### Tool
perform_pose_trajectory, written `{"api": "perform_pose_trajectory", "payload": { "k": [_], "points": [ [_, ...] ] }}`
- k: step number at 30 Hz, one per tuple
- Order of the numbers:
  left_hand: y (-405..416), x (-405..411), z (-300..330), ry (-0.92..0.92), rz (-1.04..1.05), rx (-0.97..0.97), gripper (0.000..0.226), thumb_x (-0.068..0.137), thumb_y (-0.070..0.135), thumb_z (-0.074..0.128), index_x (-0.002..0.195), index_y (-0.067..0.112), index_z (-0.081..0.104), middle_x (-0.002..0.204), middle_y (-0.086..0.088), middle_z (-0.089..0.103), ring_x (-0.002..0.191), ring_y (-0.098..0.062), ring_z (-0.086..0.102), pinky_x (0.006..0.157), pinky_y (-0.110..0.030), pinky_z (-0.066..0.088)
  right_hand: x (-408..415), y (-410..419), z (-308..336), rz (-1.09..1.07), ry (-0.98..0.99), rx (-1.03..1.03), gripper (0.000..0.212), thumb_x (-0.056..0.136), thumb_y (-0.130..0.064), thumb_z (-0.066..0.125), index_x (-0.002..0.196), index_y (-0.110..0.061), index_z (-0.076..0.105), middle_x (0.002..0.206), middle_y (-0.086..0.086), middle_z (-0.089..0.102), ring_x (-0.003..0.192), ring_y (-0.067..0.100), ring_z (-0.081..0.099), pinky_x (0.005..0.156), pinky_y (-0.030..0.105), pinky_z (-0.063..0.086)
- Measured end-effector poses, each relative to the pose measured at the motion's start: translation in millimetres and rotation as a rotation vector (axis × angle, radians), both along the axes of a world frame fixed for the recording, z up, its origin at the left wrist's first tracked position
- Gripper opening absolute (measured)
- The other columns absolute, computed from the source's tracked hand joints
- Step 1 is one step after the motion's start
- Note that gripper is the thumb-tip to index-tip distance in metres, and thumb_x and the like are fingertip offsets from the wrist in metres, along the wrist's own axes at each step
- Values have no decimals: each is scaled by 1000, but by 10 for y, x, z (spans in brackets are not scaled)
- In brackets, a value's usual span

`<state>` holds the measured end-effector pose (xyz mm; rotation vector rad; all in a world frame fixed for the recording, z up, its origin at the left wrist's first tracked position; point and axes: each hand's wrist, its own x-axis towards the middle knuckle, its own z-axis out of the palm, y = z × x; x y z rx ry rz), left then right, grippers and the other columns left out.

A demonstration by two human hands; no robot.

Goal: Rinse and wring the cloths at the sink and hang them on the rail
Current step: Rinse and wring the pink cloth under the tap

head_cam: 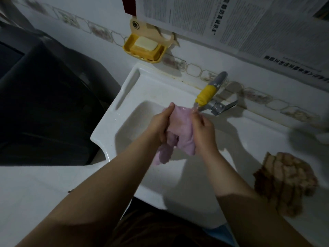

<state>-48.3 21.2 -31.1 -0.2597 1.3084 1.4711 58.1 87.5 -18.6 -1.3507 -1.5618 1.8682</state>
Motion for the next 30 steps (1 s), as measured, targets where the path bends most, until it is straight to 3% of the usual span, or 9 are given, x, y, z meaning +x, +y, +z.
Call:
{"api": "perform_pose_trajectory", "payload": {
  "k": [4, 8, 11, 16, 21, 25, 27, 28, 30],
  "points": [
    [301, 309, 58, 203, -35, -145, 37, 99, 40, 46, 92, 8, 63, 80, -8, 60, 81, -23, 58, 69, -31, 50, -235, -110, -13, 40, -160, 209, 52, 85, -64, 46, 87, -18, 70, 84, 2, 73, 85, 17, 69, 80, 36, 55],
    [479, 397, 118, 330, -83, -204, 43, 100, 36, 43, 111, 0, 64, 112, -19, 67, 108, -31, 62, 91, -40, 51, -284, 230, -4, -101, -295, 246, 38, 91, -36, 55, 60, -15, 55, 81, 13, 69, 78, 30, 65, 70, 34, 50],
    [574, 272, 116, 256, -39, -200, 44, 100, 34, 44, 118, -4, 59, 108, -20, 65, 102, -35, 63, 68, -30, 50, -266, 152, 2, -7, -307, 358, 40, 94, -42, 48, 65, -15, 58, 69, 5, 67, 70, 26, 65, 63, 34, 50],
    [640, 341, 168, 76, -110, -166, 37, 93, 35, 57, 107, 2, 66, 104, -23, 68, 94, -34, 67, 85, -50, 56, -237, 376, 3, -58, -395, 410, 38, 96, -28, 48, 63, -11, 53, 67, 7, 61, 71, 28, 59, 63, 36, 41],
    [453, 153, 231, -59, -171, -18, 36, 101, 35, 44, 84, 7, 59, 61, -7, 63, 52, -17, 60, 52, -20, 49, -228, 106, 69, 81, -520, 539, 45, 97, -42, 40, 89, -7, 66, 89, 17, 68, 85, 35, 60, 70, 37, 41],
    [181, 25, 232, -129, -364, 140, 49, 101, 44, 32, 120, 6, 56, 108, -18, 66, 95, -30, 63, 84, -38, 52, -35, 519, -18, 121, -463, 496, 32, 98, -33, 46, 105, -8, 66, 102, 22, 68, 98, 37, 62, 74, 32, 43],
    [62, -203, 159, -80, -371, 215, 48, 102, 37, 34, 135, 5, 47, 131, -21, 55, 112, -30, 56, 97, -40, 47, 69, 567, 4, 192, -356, 423, 43, 96, -33, 51, 135, -15, 49, 119, 8, 64, 110, 24, 58, 80, 24, 41],
    [20, -304, 145, -62, -404, 229, 46, 101, 32, 36, 136, 3, 46, 130, -20, 55, 112, -28, 56, 97, -37, 47, 121, 561, 46, 235, -284, 372, 53, 95, -31, 54, 144, -18, 38, 125, 0, 58, 110, 14, 54, 82, 19, 40],
    [-14, -408, 168, -48, -488, 243, 38, 99, 21, 42, 130, 0, 50, 120, -19, 60, 106, -25, 61, 93, -33, 51, 211, 556, 56, 387, -162, 276, 38, 93, -25, 59, 130, -15, 54, 114, -5, 63, 94, 1, 55, 78, 19, 43]
  ]
}}
